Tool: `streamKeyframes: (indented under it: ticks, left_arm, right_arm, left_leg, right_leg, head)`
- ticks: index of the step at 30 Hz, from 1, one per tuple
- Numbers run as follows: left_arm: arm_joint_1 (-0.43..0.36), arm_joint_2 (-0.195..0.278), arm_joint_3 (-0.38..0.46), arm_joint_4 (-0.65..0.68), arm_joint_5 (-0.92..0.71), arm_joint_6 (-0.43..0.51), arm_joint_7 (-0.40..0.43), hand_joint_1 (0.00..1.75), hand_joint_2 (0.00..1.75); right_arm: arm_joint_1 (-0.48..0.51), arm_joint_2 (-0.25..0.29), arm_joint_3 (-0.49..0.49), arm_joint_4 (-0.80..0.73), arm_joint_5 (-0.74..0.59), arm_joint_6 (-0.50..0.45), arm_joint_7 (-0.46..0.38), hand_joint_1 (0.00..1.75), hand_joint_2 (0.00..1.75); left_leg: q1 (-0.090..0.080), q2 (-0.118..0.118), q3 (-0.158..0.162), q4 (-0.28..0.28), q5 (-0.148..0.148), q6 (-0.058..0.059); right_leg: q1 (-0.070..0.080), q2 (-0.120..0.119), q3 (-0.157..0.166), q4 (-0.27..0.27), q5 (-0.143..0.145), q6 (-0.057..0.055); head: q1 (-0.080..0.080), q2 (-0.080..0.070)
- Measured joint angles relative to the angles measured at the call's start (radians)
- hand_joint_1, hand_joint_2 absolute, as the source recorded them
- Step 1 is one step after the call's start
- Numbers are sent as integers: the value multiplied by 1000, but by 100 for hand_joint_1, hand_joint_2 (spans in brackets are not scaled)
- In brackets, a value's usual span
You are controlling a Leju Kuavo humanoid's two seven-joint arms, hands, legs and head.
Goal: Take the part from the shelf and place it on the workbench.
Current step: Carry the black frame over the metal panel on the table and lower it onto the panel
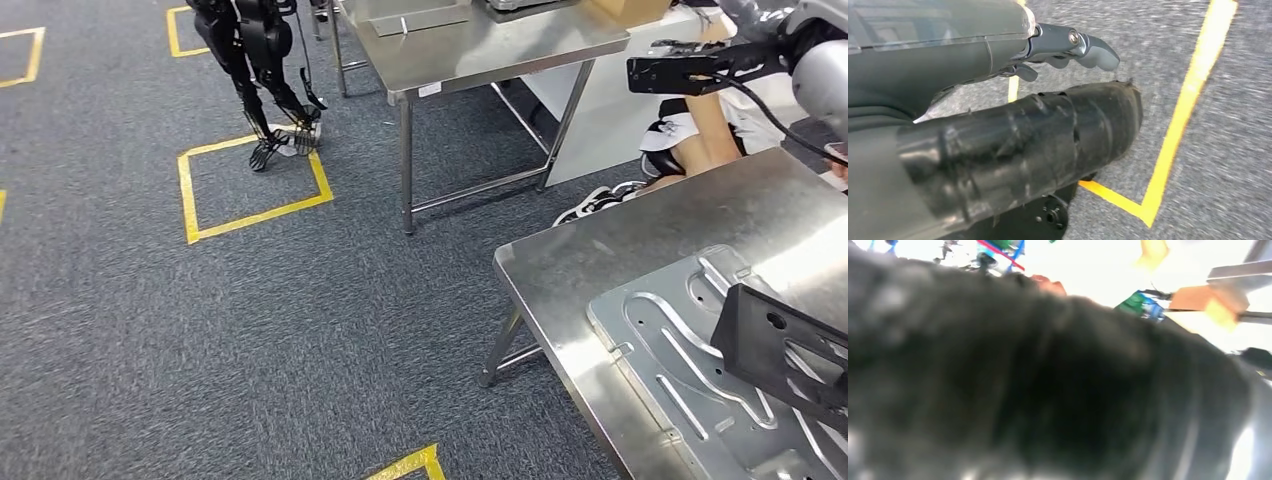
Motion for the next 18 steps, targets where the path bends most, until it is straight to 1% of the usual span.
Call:
streamKeyframes:
  ticks: [1, 2, 3, 4, 5, 6, 7, 8, 9, 10, 11, 12, 14, 15, 16, 17, 18]
  left_arm:
    - [1, 1, 1, 0, 0, 0, 0, 0, 0]
    - [1, 2, 1, 0, 0, -1, -1, 0, 0]
    - [1, 2, 1, 0, 0, -3, -2, 0, 0]
    - [1, 2, 1, 0, 0, -5, -3, 0, 0]
    - [0, 1, 1, 0, 0, -6, -4, 0, 0]
    - [0, 1, 1, 0, 0, -7, -5, 0, 0]
    - [1, 2, 2, 0, 0, -7, -6, 0, 0]
    - [1, 2, 2, 0, 0, -6, -7, 0, 0]
    - [1, 3, 2, 0, -1, -5, -8, 0, 0]
    - [1, 3, 2, 0, -1, -4, -9, 0, 0]
    - [2, 3, 2, 0, -1, -4, -9, 0, 0]
    - [2, 3, 2, 0, -2, -3, -9, 0, 0]
    - [3, 3, 2, 0, -5, -1, -9, 0, 0]
    - [3, 3, 3, 0, -7, 1, -8, 0, 0]
    - [3, 3, 3, 0, -8, 2, -8, 0, 0]
    - [2, 3, 3, 0, -9, 3, -8, 0, 0]
    - [2, 3, 3, 0, -10, 3, -8, 0, 0]
  right_arm:
    - [0, 0, 0, -2, 0, 0, -1, 0, 0]
    - [1, -1, -1, -4, 0, 0, -2, 0, 0]
    - [3, -3, -2, -5, 0, -1, -2, 0, 0]
    - [6, -5, -3, -5, 0, -2, -2, 0, 0]
    - [10, -7, -4, -6, 0, -2, -3, 0, 0]
    - [15, -9, -5, -7, 0, -3, -4, 0, 0]
    - [20, -12, -6, -8, 0, -3, -4, 0, 0]
    - [23, -15, -7, -9, 0, -4, -5, 0, 0]
    - [26, -19, -10, -11, -1, -6, -5, 0, 0]
    - [27, -24, -13, -12, -1, -8, -5, 0, 0]
    - [28, -29, -16, -12, -1, -11, -6, 0, 0]
    - [30, -34, -18, -13, -1, -15, -7, 0, 0]
    - [43, -40, -22, -15, -3, -21, -11, 0, 0]
    - [52, -44, -25, -16, -4, -25, -15, 0, 0]
    - [60, -51, -28, -17, -5, -29, -19, 0, 0]
    - [69, -59, -31, -18, -5, -33, -23, 0, 0]
    - [77, -69, -33, -18, -6, -37, -26, 0, 0]
  left_leg:
    - [-3, 25, -12, 27, -17, -4]
    - [-5, 57, -33, 74, -44, -7]
    - [-5, 87, -62, 137, -77, -9]
    - [-3, 103, -92, 201, -103, -11]
    - [0, 111, -114, 248, -118, -13]
    - [2, 115, -120, 263, -115, -15]
    - [2, 119, -105, 236, -95, -16]
    - [2, 127, -72, 176, -64, -16]
    - [0, 148, -35, 106, -41, -15]
    - [-3, 166, -4, 47, -24, -11]
    - [-7, 177, 14, 11, -17, -6]
    - [-10, 181, 19, -2, -18, 0]
    - [-10, 158, 19, -7, -11, 12]
    - [-8, 149, 22, -11, -8, 17]
    - [-7, 139, 24, -16, -5, 23]
    - [-5, 129, 26, -20, -1, 29]
    - [-5, 118, 26, -21, 1, 32]
  right_leg:
    - [-2, -14, 5, -7, 3, -6]
    - [-3, -27, 8, -13, 5, -11]
    - [0, -40, 10, -14, 5, -14]
    - [2, -52, 10, -14, 5, -16]
    - [4, -65, 10, -13, 4, -16]
    - [4, -77, 10, -11, 2, -16]
    - [4, -89, 10, -9, 0, -14]
    - [4, -101, 10, -5, -3, -12]
    - [4, -112, 9, -1, -7, -9]
    - [7, -122, 8, 5, -11, -5]
    - [9, -131, 7, 8, -14, -1]
    - [12, -140, 7, 10, -16, 4]
    - [13, -155, 10, 8, -17, 12]
    - [11, -146, 11, 12, -24, 17]
    - [6, -124, 6, 31, -40, 22]
    - [2, -96, -10, 69, -66, 27]
    - [-2, -67, -35, 127, -98, 30]
  head:
    - [-1, 0]
    - [-2, 0]
    - [-2, 0]
    - [-3, 0]
    - [-3, 0]
    - [-3, 0]
    - [-3, 0]
    - [-3, 0]
    - [-3, 0]
    - [-2, 0]
    - [-2, 0]
    - [-2, 0]
    - [-2, 0]
    - [-1, 0]
    - [-1, 0]
    - [0, 0]
    - [0, 0]
